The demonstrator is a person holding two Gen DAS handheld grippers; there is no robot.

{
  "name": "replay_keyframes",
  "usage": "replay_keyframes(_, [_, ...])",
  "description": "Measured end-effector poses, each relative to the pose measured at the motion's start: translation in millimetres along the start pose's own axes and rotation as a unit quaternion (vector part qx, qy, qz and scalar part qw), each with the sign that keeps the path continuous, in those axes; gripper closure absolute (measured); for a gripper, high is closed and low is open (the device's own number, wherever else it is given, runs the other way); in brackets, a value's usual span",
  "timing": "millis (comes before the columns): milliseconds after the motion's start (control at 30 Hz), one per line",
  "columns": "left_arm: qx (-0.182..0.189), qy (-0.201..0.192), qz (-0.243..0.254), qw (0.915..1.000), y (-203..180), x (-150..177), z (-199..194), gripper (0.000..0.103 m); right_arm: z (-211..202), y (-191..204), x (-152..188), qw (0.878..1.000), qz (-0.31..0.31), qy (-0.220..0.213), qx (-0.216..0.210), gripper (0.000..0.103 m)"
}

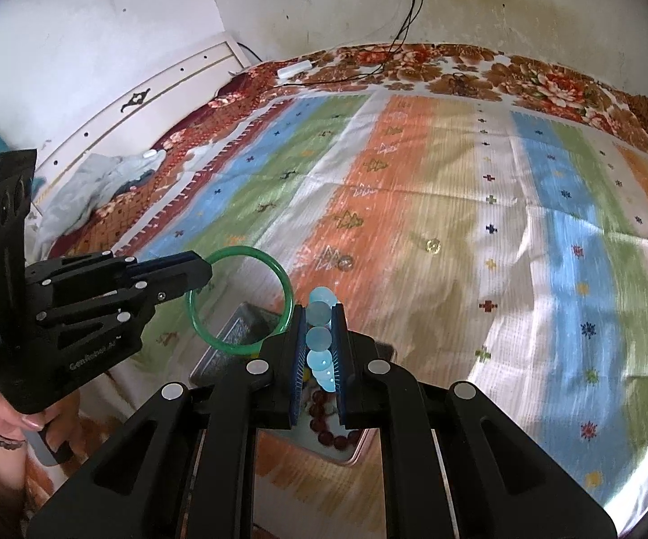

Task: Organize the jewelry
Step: 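Carry the green bangle in the left tool while the right tool carries the light-blue bracelet to the tin, then open the left tool over the tin while the right tool releases the light-blue bracelet there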

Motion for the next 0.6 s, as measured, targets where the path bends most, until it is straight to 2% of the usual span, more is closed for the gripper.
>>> replay_keyframes(300, [0.014,0.019,0.007,0.9997,-14.4,11.5,3.4,0.092,5.4,4.3,18.3,0.999,-0.004,0.034,-0.016,0.091])
replay_keyframes(333, [0.02,0.025,0.007,0.9995,-15.6,12.4,5.1,0.088,6.1,3.8,18.8,0.999,-0.001,0.035,-0.017,0.09])
replay_keyframes(367, [0.016,0.026,0.004,0.9995,-14.0,12.8,5.3,0.074,5.8,2.1,18.6,0.999,0.003,0.033,-0.017,0.087])
replay_keyframes(400, [0.01,0.024,0.0,0.9997,-11.4,12.1,4.4,0.069,5.2,0.5,17.6,0.999,0.006,0.031,-0.016,0.075])
replay_keyframes(467, [-0.001,0.019,-0.006,0.9998,-5.6,10.4,2.5,0.065,3.1,-0.7,15.5,1.0,0.007,0.026,-0.013,0.065])
replay_keyframes(600, [-0.005,0.02,-0.018,0.9996,1.1,11.1,4.7,0.06,3.6,-3.2,14.2,1.0,0.008,0.024,-0.008,0.065])
Point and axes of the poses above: each gripper's, at about its wrist camera, not at the fingertips, and z roughly the way its jaws point, y to its left, x to its underside, the point moved 7 cm from there along z, roughly the way its jaws point, and after that the axes turned 11 degrees about z, right-handed, at the moved point
